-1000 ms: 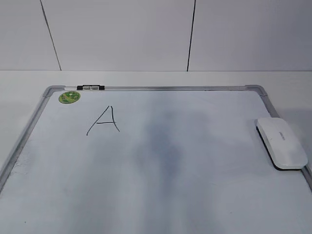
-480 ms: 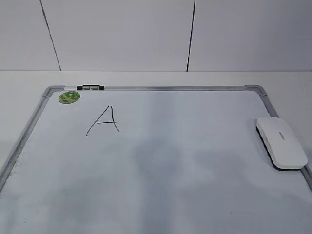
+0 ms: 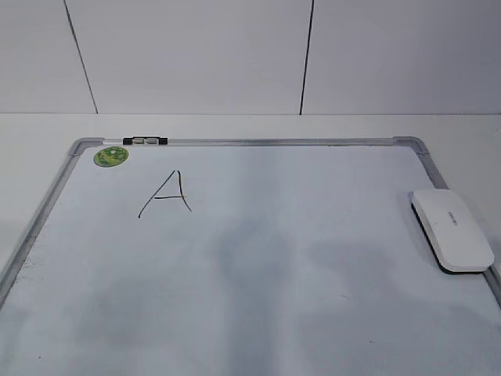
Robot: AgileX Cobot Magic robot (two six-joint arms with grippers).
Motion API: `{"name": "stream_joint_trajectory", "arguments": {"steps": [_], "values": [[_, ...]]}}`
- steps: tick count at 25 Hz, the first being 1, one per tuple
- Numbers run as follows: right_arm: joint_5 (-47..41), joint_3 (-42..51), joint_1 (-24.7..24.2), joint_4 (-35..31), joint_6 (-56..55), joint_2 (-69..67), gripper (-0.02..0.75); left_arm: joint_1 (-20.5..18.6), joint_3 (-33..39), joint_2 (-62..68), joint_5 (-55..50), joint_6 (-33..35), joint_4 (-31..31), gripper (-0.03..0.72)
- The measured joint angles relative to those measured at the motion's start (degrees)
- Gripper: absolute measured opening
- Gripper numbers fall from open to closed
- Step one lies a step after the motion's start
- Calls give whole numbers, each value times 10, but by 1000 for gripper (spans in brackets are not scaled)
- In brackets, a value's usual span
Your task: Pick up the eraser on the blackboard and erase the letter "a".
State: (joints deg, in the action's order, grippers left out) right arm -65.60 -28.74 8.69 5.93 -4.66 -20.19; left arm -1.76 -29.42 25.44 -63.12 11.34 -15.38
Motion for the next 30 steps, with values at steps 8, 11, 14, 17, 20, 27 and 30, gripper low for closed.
{"name": "stream_joint_trajectory", "arguments": {"steps": [8, 11, 14, 17, 20, 27, 30], "values": [[4, 1, 0, 0, -1, 0, 593, 2, 2, 0, 0, 0, 8, 351], [4, 1, 0, 0, -1, 0, 593, 2, 2, 0, 0, 0, 9, 342], [4, 1, 0, 0, -1, 0, 593, 2, 2, 0, 0, 0, 9, 340], [4, 1, 0, 0, -1, 0, 593, 2, 2, 0, 0, 0, 9, 340], [5, 1, 0, 0, -1, 0, 593, 2, 2, 0, 0, 0, 9, 340], [5, 1, -5, 0, -1, 17, 593, 2, 2, -36, 0, 0, 10, 326], [5, 1, -18, 0, -1, 74, 593, 2, 2, -96, 0, 0, 10, 309]]}}
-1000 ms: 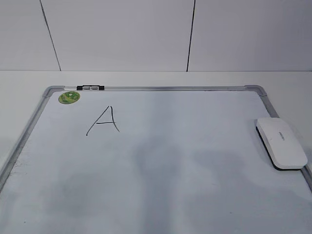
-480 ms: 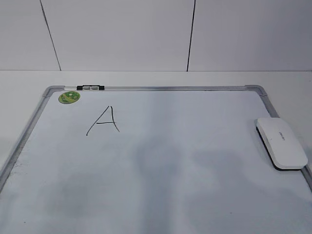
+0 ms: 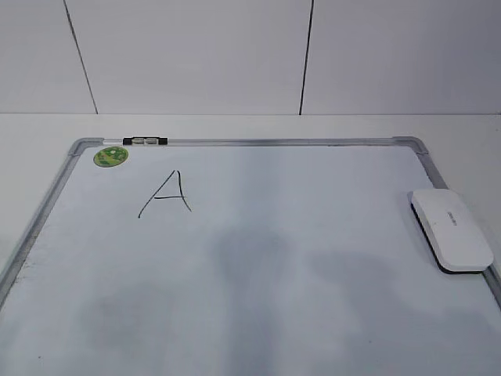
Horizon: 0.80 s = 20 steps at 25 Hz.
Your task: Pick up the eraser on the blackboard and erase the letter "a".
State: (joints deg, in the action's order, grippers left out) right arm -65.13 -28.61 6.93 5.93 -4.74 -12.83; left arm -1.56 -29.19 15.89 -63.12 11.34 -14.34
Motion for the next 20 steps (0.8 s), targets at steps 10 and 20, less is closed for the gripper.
{"name": "stream_joint_trajectory", "arguments": {"steps": [10, 20], "values": [[-4, 0, -34, 1, 0, 138, 593, 0, 0, -153, -8, 0, -2, 288], [-4, 0, -34, 1, 0, 138, 593, 0, 0, -153, -8, 0, -4, 269]]}}
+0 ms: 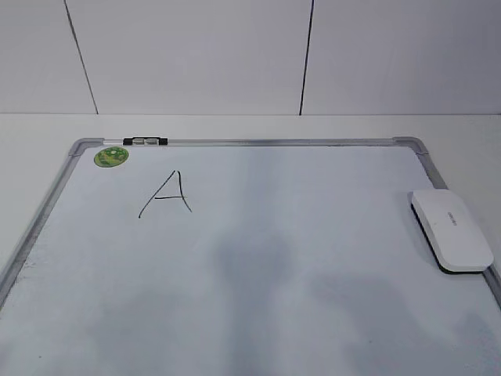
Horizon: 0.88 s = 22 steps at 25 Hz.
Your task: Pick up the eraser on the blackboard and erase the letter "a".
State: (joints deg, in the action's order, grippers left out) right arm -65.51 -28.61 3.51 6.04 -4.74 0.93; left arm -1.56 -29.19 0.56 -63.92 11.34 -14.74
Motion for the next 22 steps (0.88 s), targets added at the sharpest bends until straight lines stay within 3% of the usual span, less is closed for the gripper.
{"name": "stream_joint_trajectory", "arguments": {"steps": [22], "values": [[0, 0, 0, 0, 0, 0, 593, 0, 0, 0, 2, -9, 23, 247]]}}
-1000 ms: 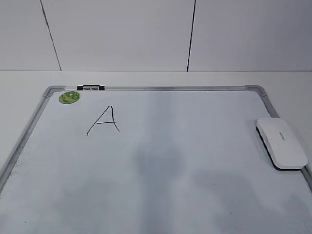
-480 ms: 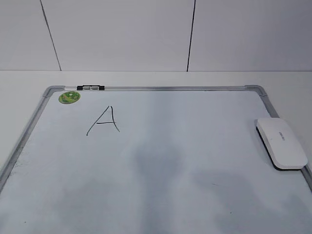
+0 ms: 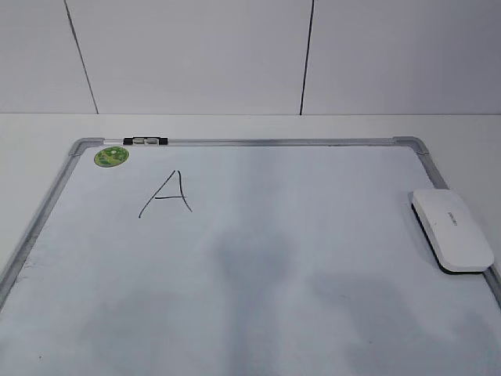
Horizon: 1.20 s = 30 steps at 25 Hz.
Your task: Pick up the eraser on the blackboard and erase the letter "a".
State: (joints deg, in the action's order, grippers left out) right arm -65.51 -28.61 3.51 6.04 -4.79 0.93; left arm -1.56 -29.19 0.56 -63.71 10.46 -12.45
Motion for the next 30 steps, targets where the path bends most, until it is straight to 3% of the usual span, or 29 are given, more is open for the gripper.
{"name": "stream_joint_trajectory", "arguments": {"steps": [30], "values": [[0, 0, 0, 5, 26, 0, 593, 0, 0, 0, 1, -33, 16, 245]]}}
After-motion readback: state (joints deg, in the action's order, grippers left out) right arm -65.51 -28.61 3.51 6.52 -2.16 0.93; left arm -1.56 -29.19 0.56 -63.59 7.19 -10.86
